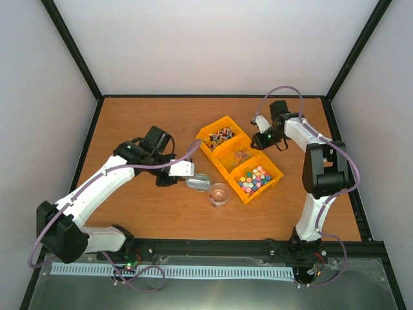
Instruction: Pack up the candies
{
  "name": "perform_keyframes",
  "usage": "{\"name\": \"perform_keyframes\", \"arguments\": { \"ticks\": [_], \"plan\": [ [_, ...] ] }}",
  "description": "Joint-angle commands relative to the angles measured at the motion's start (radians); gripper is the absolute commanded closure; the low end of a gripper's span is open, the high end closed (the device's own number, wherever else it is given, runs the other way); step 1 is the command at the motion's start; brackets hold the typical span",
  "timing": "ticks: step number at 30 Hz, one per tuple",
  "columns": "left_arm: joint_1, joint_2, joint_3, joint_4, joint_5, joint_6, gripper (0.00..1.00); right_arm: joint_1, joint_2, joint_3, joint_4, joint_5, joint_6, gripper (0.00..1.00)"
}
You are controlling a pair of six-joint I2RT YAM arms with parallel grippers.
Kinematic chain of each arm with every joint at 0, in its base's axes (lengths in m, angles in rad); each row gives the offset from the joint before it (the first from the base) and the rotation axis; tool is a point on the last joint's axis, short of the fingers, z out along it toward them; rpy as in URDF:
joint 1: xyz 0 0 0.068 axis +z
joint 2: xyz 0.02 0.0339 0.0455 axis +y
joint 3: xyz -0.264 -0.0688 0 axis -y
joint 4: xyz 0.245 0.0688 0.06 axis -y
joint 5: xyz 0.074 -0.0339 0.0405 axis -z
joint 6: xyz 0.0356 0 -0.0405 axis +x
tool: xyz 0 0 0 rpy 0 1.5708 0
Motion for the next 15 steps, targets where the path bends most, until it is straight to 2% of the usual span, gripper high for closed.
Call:
{"name": "perform_keyframes", "arguments": {
  "ticks": [1,5,9,15],
  "plan": [
    [-0.009,-0.001,0.069,-0.005,0.026,-0.085,0.99,-0.006,-0.027,-0.008,0.005,0.001,-0.002,0.67],
    [0.002,0.058,0.135,0.074,-0.004,-0.232,0.99,-0.012,-0.040,-0.007,0.005,-0.007,-0.002,0.62],
    [0.010,0.156,0.246,0.083,-0.046,-0.331,0.99,-0.016,-0.051,-0.005,0.001,-0.023,0.004,0.59],
    [0.017,0.323,0.432,0.034,-0.240,-0.403,0.99,-0.016,-0.056,-0.015,0.005,-0.027,0.002,0.58]
  ]
}}
